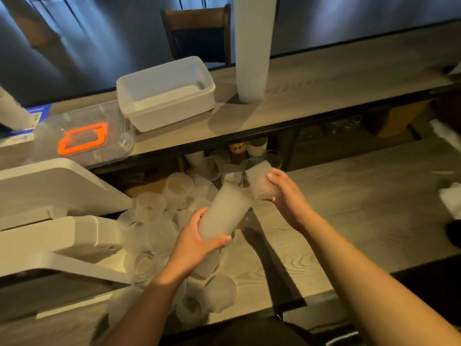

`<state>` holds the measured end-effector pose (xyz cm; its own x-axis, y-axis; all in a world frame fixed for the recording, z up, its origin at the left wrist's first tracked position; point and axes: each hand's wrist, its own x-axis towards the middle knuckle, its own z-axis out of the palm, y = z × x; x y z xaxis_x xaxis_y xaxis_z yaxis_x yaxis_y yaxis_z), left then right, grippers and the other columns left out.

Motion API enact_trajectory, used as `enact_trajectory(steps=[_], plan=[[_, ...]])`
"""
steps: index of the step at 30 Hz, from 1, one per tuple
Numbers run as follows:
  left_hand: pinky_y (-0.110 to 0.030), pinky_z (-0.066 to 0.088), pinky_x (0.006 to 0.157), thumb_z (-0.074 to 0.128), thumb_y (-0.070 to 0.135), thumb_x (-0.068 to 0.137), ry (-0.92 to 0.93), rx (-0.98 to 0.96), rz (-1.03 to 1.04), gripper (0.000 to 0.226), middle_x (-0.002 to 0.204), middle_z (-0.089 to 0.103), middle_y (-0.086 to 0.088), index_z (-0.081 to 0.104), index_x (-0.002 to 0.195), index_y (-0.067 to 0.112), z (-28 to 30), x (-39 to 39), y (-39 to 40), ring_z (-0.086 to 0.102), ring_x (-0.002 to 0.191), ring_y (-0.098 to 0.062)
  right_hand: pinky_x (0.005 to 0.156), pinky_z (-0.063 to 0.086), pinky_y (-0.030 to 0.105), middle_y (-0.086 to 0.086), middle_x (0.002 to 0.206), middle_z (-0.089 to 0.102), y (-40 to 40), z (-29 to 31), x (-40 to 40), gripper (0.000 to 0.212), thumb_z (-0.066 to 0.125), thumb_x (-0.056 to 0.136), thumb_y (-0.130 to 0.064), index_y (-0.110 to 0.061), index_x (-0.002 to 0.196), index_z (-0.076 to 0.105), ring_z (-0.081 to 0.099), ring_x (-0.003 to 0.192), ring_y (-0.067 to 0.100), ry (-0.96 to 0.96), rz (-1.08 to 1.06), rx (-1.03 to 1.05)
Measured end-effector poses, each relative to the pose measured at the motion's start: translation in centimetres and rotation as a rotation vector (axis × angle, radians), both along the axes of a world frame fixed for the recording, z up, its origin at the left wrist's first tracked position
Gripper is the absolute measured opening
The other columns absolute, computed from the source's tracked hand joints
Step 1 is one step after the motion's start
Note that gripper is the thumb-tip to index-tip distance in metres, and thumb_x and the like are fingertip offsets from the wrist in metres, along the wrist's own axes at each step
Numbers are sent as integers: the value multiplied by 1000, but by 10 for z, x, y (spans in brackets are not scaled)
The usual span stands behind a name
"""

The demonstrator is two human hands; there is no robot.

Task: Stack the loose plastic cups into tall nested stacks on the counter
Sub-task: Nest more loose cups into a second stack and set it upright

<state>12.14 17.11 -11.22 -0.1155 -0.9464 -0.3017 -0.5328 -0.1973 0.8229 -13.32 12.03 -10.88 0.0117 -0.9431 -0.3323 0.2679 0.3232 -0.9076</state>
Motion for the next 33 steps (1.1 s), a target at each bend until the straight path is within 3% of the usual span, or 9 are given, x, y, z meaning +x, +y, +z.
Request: enact_trajectory(steps=[2, 5, 10, 15, 18, 22, 28, 31, 33], plan=[[-26, 52, 81, 86, 60, 55, -25, -6, -40, 96, 124, 51, 12, 43, 136, 34, -2, -2, 0, 54, 107, -6, 98, 53, 39, 7, 131, 60, 3, 6, 0, 57, 65, 81, -48, -22, 132, 56, 60, 121, 22, 75, 44, -38], [-21, 48, 78, 90, 47, 62, -27, 13, -78, 89, 125, 51, 10, 43, 136, 33, -1, -6, 1, 54, 107, -9, 99, 53, 40, 2, 130, 60, 8, 14, 2, 57, 64, 82, -49, -26, 133, 55, 59, 120, 20, 109, 65, -62], [-20, 46, 77, 92, 41, 64, -25, -7, -71, 85, 123, 51, 11, 44, 134, 35, 2, -10, 2, 52, 105, -3, 90, 47, 26, -17, 128, 51, 16, 19, 3, 59, 65, 84, -49, -37, 140, 49, 50, 120, 7, 311, 123, -135], [-22, 48, 80, 91, 44, 64, -21, -3, -89, 84, 123, 50, 14, 41, 132, 39, 2, -14, 2, 53, 108, -7, 96, 45, 28, -16, 129, 50, 19, 23, 1, 57, 66, 83, -49, -40, 137, 51, 48, 119, 4, 442, 205, -204], [-24, 50, 80, 90, 46, 65, -17, -3, -97, 83, 121, 47, 20, 38, 130, 42, 5, -18, 2, 53, 107, -5, 91, 40, 20, -15, 133, 50, 20, 25, 9, 54, 59, 88, -56, -40, 138, 51, 46, 119, -2, 463, 274, -189], [-31, 54, 85, 90, 48, 63, -27, -19, -81, 87, 123, 47, 17, 40, 134, 39, 9, -20, 1, 53, 108, -6, 89, 33, 11, -30, 127, 46, 23, 23, 20, 41, 34, 101, -56, -40, 135, 49, 43, 113, -16, 402, 305, -132], [-27, 53, 78, 89, 55, 51, 130, 46, 82, 89, 119, 53, 14, 44, 126, 38, 12, -15, 3, 57, 104, -8, 102, 39, 25, -12, 134, 55, 7, 9, 29, 53, 25, 102, -61, -35, 140, 52, 49, 122, 3, 298, 175, -55], [-42, 59, 86, 86, 55, 46, 368, 95, 274, 91, 123, 62, -2, 50, 127, 33, 10, -5, 2, 65, 107, -20, 99, 41, 30, -7, 120, 60, -3, -9, 29, 37, 40, 105, -44, -25, 133, 55, 55, 118, 13, 366, 5, 32], [-38, 59, 83, 84, 52, 48, 425, 98, 310, 85, 121, 64, -2, 52, 124, 33, 12, 2, 3, 67, 105, -19, 94, 42, 29, 0, 127, 59, -7, -27, 26, 36, 54, 102, -29, -22, 137, 51, 55, 115, 15, 431, 56, 83]])
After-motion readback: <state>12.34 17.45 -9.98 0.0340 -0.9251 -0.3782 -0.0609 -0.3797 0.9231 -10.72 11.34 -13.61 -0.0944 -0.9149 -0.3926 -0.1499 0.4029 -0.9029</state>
